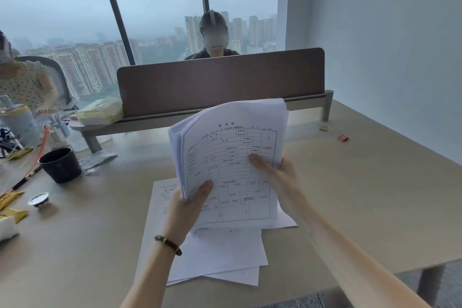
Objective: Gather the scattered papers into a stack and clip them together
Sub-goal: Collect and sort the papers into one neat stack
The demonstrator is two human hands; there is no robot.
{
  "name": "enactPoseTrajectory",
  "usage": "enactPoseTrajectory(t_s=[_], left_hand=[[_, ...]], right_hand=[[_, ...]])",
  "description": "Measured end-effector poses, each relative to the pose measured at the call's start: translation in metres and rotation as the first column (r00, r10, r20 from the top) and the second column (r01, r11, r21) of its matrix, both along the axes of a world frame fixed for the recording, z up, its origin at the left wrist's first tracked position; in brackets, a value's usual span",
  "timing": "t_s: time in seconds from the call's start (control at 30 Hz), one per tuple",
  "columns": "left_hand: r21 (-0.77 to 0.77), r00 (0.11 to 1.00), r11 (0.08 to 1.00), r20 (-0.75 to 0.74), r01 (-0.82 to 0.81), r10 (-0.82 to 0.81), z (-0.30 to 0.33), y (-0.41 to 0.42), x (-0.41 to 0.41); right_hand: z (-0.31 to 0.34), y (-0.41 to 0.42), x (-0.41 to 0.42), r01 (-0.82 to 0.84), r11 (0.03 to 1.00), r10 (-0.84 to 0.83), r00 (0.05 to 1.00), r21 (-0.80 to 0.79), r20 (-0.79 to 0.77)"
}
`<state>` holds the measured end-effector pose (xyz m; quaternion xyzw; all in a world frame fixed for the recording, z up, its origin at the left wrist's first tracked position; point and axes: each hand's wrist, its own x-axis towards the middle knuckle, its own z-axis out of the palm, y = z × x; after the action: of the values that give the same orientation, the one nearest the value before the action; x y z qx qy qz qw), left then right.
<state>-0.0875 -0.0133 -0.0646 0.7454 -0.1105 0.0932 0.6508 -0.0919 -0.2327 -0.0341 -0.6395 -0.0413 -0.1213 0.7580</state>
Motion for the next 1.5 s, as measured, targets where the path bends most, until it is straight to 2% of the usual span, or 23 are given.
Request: enactPoseTrajectory(t_s=[0.1,0.2,0.3,0.4,0.5,0.57,0.6,0.67,0.73,0.8,0.93,1.07,1.27,1.4,1.5], left_hand=[[0.016,0.999,0.999,0.003,-0.034,0.034,0.0,-0.003,-0.002],[0.043,0.996,0.996,-0.037,-0.078,0.08,0.004,-0.004,0.0],[0.074,0.995,0.994,-0.052,-0.086,0.09,0.012,0.003,0.003],[0.089,0.986,0.989,-0.11,-0.115,0.125,0.019,0.017,0.011],[0.024,0.97,1.0,-0.243,-0.02,0.026,0.019,0.035,0.016],[-0.043,0.944,0.999,-0.327,0.033,-0.046,0.013,0.05,0.015],[-0.07,0.927,0.997,-0.372,0.015,-0.04,0.008,0.059,0.016],[-0.102,0.876,0.993,-0.483,-0.054,-0.002,-0.002,0.081,0.019],[-0.091,0.813,0.99,-0.581,-0.112,0.039,-0.012,0.102,0.023],[-0.04,0.77,0.989,-0.632,-0.142,0.085,-0.023,0.116,0.025],[-0.067,0.718,0.987,-0.693,-0.148,0.061,-0.04,0.124,0.024],[-0.241,0.67,0.956,-0.739,-0.166,-0.07,-0.04,0.12,0.028],[-0.369,0.64,0.908,-0.75,-0.2,-0.164,-0.039,0.103,0.031],[-0.348,0.659,0.922,-0.736,-0.173,-0.154,-0.043,0.098,0.035],[-0.306,0.668,0.942,-0.731,-0.138,-0.14,-0.041,0.09,0.034]], right_hand=[[-0.015,-0.002,-0.004,-0.049,0.999,0.049,0.997,0.003,-0.066],[-0.017,0.001,-0.006,-0.024,0.999,0.02,0.99,-0.031,-0.136],[-0.009,0.001,0.0,-0.006,0.988,-0.016,0.989,-0.153,-0.144],[0.0,0.001,0.004,-0.068,0.967,0.025,0.985,-0.247,-0.173],[-0.009,-0.003,0.012,-0.09,0.928,0.012,0.977,-0.362,-0.214],[-0.023,-0.007,0.02,-0.046,0.829,-0.101,0.968,-0.557,-0.231],[-0.03,-0.01,0.022,-0.037,0.732,-0.181,0.952,-0.68,-0.246],[-0.045,-0.014,0.022,-0.106,0.469,-0.322,0.904,-0.877,-0.281],[-0.058,-0.017,0.018,-0.231,0.24,-0.376,0.873,-0.943,-0.31],[-0.071,-0.018,0.016,-0.292,0.163,-0.384,0.861,-0.943,-0.333],[-0.08,-0.02,0.014,-0.267,0.179,-0.348,0.883,-0.947,-0.315],[-0.076,-0.018,0.009,-0.264,0.148,-0.333,0.894,-0.953,-0.299],[-0.072,-0.007,0.003,-0.29,0.159,-0.278,0.904,-0.944,-0.325],[-0.069,0.0,-0.001,-0.227,0.281,-0.221,0.93,-0.932,-0.293],[-0.062,-0.001,-0.002,-0.161,0.442,-0.273,0.913,-0.882,-0.303]])
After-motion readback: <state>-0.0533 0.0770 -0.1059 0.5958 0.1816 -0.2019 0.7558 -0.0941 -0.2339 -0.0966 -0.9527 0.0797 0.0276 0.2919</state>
